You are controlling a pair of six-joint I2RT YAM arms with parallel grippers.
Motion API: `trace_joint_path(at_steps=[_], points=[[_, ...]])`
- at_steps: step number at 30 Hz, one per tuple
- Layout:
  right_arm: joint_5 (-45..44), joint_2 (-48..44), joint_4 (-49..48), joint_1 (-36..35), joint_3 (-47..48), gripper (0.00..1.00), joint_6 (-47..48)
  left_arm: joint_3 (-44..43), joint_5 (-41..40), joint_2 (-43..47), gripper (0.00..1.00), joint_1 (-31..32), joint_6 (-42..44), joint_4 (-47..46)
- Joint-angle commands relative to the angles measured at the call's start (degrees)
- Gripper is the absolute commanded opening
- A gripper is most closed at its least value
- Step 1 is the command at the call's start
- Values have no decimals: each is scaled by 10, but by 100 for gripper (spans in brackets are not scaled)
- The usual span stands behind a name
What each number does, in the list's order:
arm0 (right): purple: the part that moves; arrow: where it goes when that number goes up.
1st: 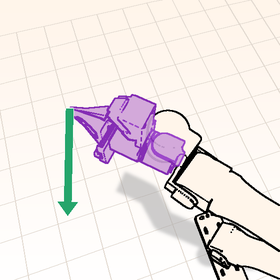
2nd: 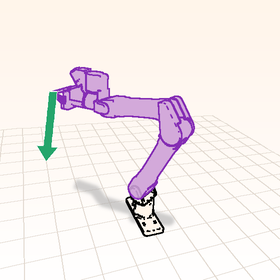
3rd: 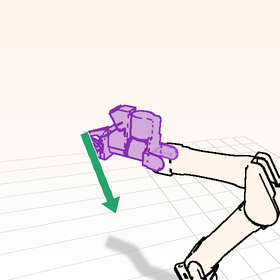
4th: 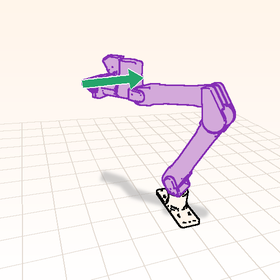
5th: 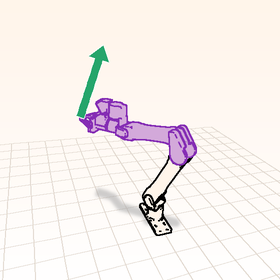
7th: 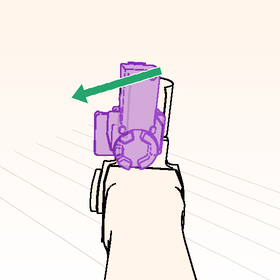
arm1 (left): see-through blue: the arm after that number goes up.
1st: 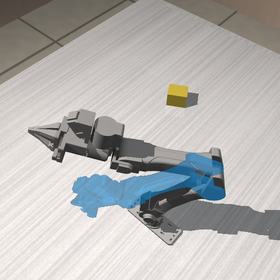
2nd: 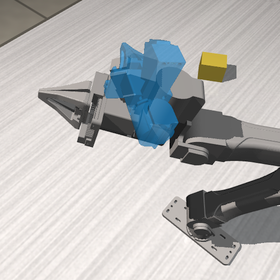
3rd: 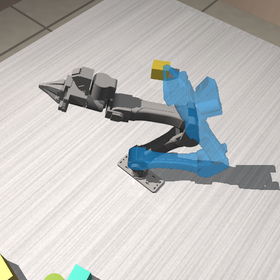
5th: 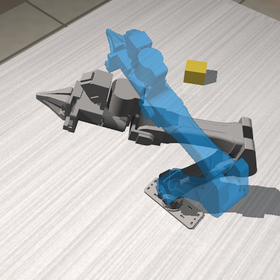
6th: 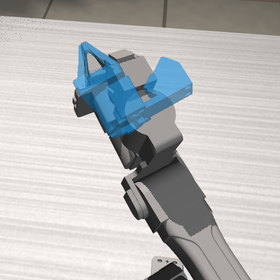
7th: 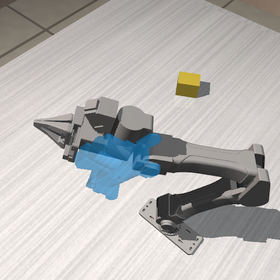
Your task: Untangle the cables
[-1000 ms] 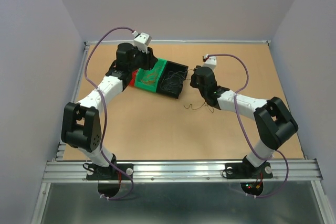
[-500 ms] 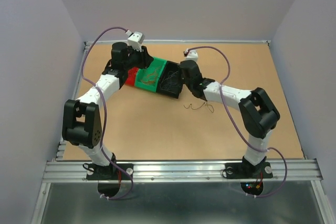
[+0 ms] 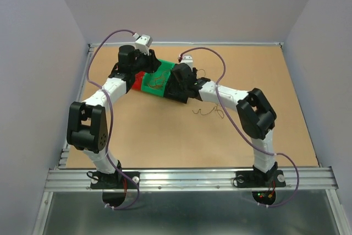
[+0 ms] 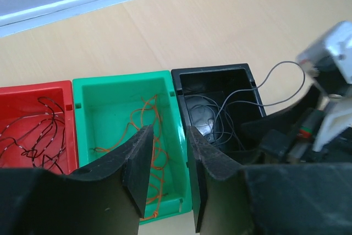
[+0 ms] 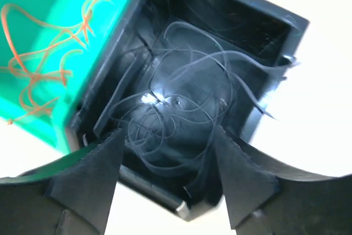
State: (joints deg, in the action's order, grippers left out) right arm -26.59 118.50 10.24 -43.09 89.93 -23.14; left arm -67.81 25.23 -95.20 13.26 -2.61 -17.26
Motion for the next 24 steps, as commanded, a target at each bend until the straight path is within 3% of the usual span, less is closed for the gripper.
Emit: trace_joint_path(at_steps=[1, 3, 7, 11, 18, 24], points=[[-34, -124, -50, 6, -69, 75, 22, 6, 0, 30, 42, -3, 6, -30], [-23, -147, -54, 27, -88, 75, 18, 7, -1, 33, 42, -3, 6, -31], [104, -207, -97, 107, -177, 77, -23, 11, -3, 32, 42, -3, 8, -34], [109, -217, -143, 141, -209, 88, -9, 8, -3, 29, 42, -3, 9, -35], [149, -206, -180, 176, -237, 85, -19, 11, -38, 41, 44, -9, 1, -35], [193, -172, -234, 179, -231, 79, -21, -4, -57, 37, 49, -75, -32, -29]])
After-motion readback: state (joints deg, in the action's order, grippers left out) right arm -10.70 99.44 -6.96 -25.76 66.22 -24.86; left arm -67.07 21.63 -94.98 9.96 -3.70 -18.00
